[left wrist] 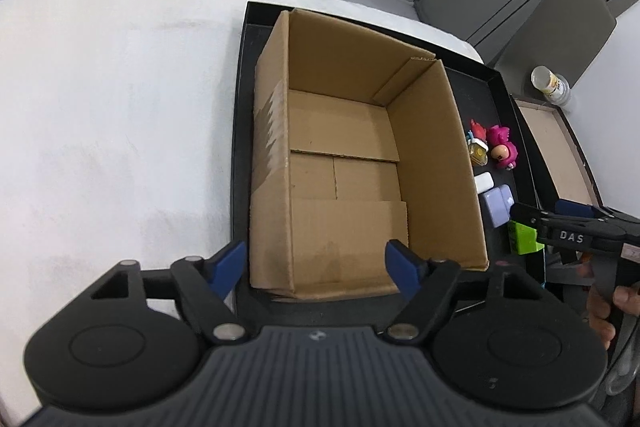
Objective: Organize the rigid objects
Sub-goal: 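Move the right gripper down toward the lavender-blue block while the left gripper approaches the box, then close the right gripper on the lavender-blue block and lift it, then carry the lavender-blue block with the right gripper over the cardboard box, then open the right gripper to drop the block into the box, then move the right gripper back to the green hexagonal cup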
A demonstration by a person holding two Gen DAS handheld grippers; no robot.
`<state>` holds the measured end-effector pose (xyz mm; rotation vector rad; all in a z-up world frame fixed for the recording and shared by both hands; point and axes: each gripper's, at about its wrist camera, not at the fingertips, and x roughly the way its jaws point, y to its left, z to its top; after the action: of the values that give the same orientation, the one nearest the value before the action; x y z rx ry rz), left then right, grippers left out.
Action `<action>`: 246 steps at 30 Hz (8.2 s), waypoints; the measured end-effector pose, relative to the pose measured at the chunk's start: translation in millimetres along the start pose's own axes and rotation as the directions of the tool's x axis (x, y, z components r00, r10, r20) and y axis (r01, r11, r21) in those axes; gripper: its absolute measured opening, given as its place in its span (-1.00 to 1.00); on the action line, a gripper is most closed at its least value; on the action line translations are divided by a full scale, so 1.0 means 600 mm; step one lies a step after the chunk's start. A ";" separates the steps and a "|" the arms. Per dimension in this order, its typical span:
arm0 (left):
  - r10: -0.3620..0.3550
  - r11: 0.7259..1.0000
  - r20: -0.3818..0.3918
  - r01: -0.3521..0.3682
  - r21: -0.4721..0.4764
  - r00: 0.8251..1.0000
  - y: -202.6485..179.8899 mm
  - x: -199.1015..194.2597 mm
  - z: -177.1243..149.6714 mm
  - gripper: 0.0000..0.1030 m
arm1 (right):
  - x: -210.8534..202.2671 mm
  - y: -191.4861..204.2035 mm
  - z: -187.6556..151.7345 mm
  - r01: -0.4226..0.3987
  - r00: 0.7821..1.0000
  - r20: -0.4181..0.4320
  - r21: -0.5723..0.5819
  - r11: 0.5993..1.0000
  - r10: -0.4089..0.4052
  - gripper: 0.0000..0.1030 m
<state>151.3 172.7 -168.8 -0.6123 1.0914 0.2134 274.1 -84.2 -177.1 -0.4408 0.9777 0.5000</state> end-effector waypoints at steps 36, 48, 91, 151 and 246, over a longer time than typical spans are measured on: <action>0.105 0.990 -0.037 -0.101 0.097 0.994 0.003 0.030 -0.001 -0.61 | 0.067 0.000 0.015 -0.034 0.995 -0.096 -0.014 0.999 0.032 0.27; 0.095 0.991 -0.058 -0.090 0.096 0.994 -0.017 0.033 -0.032 -0.60 | 0.058 0.008 -0.004 0.008 0.996 -0.090 -0.073 0.997 -0.014 -0.10; 0.025 1.000 0.017 -0.025 0.016 1.000 -0.006 0.023 -0.031 -0.66 | -0.102 0.079 0.069 -0.027 0.997 0.063 -0.116 0.993 0.035 -0.10; -0.014 0.997 -0.005 0.013 -0.077 1.000 0.009 0.026 -0.027 -0.65 | 0.001 0.243 0.104 -0.188 0.979 0.045 -0.176 0.966 0.199 -0.03; 0.016 0.997 0.001 -0.016 -0.080 1.000 0.001 0.033 -0.024 -0.66 | 0.010 -0.161 -0.020 -0.089 0.976 -0.165 0.295 0.951 0.143 -0.12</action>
<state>149.1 162.6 -191.2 -0.6747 1.0902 0.2727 325.2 -167.3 -175.7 -0.1707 1.2412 0.4196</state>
